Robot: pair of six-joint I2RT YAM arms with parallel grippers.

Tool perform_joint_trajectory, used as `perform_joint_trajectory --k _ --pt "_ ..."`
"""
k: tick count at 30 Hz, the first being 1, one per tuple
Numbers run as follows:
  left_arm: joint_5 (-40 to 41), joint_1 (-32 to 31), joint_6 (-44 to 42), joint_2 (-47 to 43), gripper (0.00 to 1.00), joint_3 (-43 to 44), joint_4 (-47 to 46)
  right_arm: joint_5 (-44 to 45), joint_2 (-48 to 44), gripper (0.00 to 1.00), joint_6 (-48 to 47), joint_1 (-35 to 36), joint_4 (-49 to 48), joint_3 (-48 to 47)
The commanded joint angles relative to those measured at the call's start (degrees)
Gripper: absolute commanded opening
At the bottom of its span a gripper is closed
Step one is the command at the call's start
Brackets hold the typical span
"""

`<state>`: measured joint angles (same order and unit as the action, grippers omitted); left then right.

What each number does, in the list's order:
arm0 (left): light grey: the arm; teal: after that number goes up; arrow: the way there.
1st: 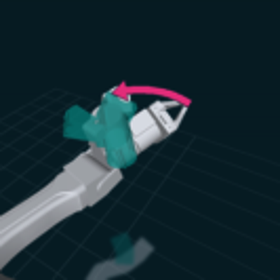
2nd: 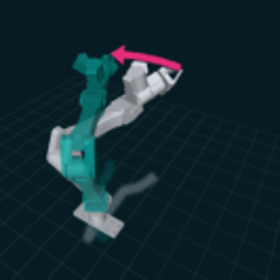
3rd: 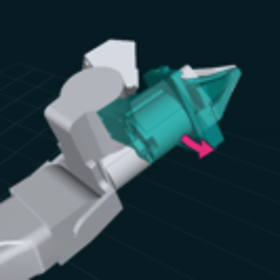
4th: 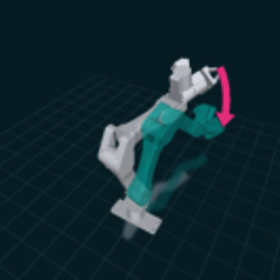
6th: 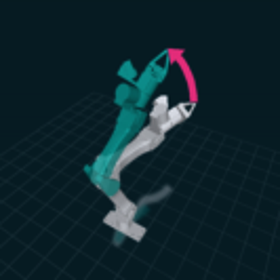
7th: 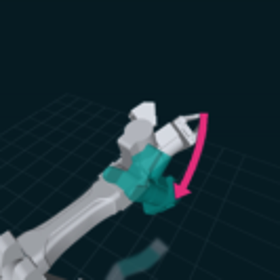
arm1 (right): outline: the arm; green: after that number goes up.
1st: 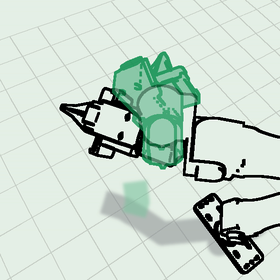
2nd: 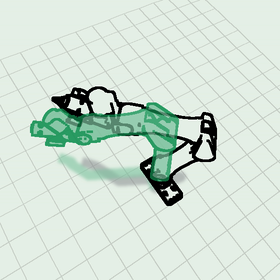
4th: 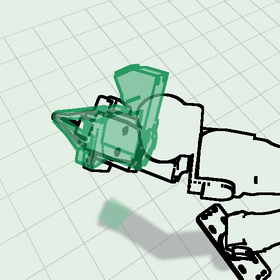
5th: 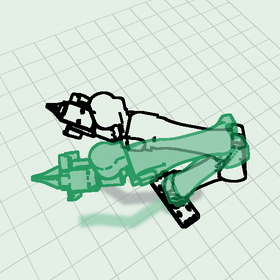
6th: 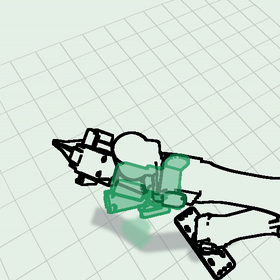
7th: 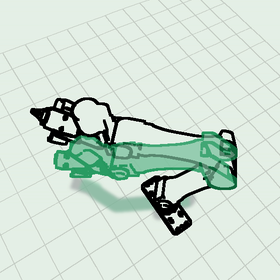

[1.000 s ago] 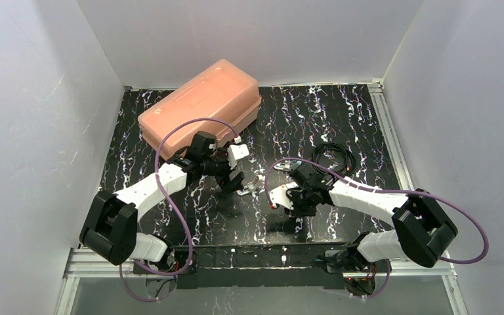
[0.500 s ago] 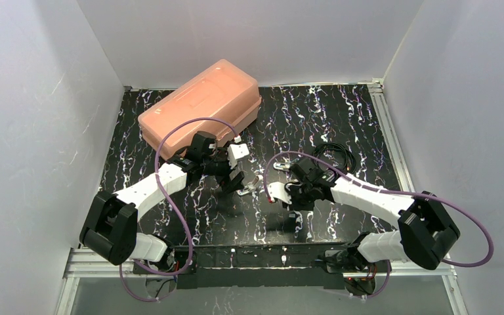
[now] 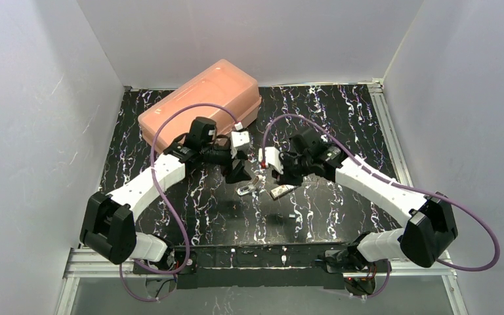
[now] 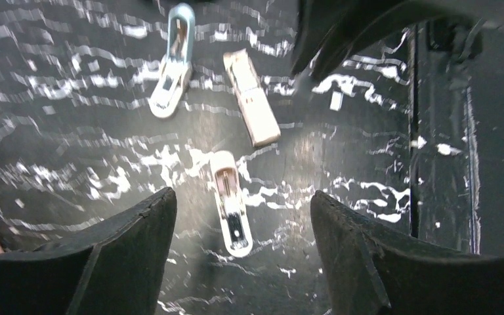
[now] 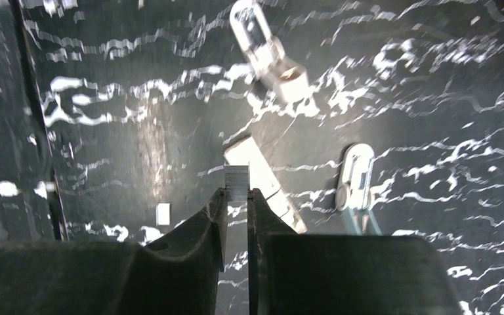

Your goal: Load the staples into the stapler

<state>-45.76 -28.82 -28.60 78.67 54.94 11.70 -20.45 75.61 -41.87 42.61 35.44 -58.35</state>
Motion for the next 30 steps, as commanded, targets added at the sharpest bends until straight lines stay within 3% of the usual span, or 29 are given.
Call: perform_joint_trajectory --k 1,10,30 --pt "-9.00 0.31 -1.68 0.75 0.70 7.04 4.18 -8.53 2.43 0.09 5.00 -2.10 -0.13 -7.89" --pt "-15.47 0.19 4.94 2.26 0.59 8.38 -3.17 -16.94 5.05 0.09 10.54 -5.32 -0.90 -14.11" --pt "-14.86 -3.52 6.29 5.52 0.50 6.38 -7.70 -18.19 5.09 0.09 12.25 -6.05 -1.85 -14.56"
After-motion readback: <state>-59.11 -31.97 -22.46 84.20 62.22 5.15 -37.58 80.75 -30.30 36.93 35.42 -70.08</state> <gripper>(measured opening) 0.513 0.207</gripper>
